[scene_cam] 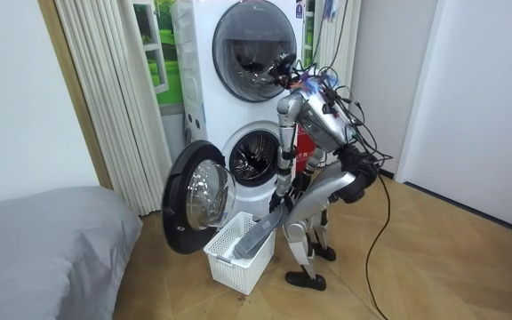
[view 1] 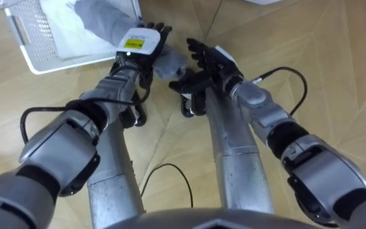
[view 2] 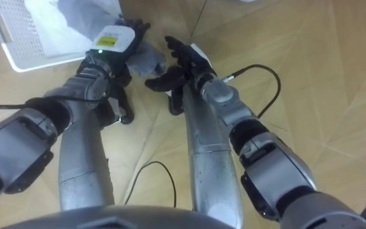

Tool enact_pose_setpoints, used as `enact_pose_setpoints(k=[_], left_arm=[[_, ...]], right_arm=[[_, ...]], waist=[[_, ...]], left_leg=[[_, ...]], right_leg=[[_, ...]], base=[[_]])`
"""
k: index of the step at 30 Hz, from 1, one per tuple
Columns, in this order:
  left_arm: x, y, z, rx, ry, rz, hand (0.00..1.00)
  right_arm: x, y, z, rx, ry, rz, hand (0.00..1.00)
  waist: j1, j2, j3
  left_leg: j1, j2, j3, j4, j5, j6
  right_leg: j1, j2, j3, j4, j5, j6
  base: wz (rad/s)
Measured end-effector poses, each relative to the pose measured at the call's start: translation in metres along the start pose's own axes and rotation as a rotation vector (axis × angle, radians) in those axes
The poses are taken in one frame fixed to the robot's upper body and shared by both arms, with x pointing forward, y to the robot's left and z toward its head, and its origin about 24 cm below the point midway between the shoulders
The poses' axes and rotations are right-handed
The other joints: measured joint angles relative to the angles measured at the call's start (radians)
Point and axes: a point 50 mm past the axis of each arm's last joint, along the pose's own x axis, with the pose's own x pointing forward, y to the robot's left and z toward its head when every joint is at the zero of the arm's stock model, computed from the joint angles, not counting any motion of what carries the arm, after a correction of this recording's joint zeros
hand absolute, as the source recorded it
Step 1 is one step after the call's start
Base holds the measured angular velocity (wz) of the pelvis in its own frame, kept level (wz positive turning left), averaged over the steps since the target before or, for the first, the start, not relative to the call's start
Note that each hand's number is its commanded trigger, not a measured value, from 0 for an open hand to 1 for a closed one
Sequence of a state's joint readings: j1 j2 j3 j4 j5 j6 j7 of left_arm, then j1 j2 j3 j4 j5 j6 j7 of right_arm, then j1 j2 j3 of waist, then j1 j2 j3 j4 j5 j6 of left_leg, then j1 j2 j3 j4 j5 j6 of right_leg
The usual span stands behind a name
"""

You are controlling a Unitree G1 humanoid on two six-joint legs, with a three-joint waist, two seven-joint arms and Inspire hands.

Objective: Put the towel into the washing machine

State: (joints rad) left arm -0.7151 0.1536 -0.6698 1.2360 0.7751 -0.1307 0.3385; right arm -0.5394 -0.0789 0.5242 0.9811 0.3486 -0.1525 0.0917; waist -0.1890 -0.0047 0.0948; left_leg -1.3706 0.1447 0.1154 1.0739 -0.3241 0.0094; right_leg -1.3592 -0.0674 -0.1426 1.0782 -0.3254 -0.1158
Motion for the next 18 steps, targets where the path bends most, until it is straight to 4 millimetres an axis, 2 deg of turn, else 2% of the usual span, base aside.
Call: enact_pose_setpoints(k=[8, 18], left_arm=[[0.0041, 0.0089, -0.0061, 0.052, 0.024, -0.028, 1.00], [-0.0002, 0.0009, -0.0100, 0.087, 0.015, -0.063, 1.00]], right_arm=[[0.0023, -0.0004, 0.0063, 0.006, -0.014, 0.011, 0.00], [0.0035, -0.0014, 0.0103, 0.057, -0.029, 0.005, 0.00]], waist=[[-0.009, -0.009, 0.0068], [-0.013, -0.010, 0.0070]], left_leg=[[-0.008, 0.001, -0.004, 0.005, -0.017, -0.005], [-0.033, -0.005, -0.005, 0.010, -0.023, -0.002]], right_leg=[[-0.006, 0.003, -0.001, 0.001, -0.016, 0.001], [-0.024, -0.004, -0.003, 0.002, -0.030, 0.008]], base=[[0.00], [0.01]])
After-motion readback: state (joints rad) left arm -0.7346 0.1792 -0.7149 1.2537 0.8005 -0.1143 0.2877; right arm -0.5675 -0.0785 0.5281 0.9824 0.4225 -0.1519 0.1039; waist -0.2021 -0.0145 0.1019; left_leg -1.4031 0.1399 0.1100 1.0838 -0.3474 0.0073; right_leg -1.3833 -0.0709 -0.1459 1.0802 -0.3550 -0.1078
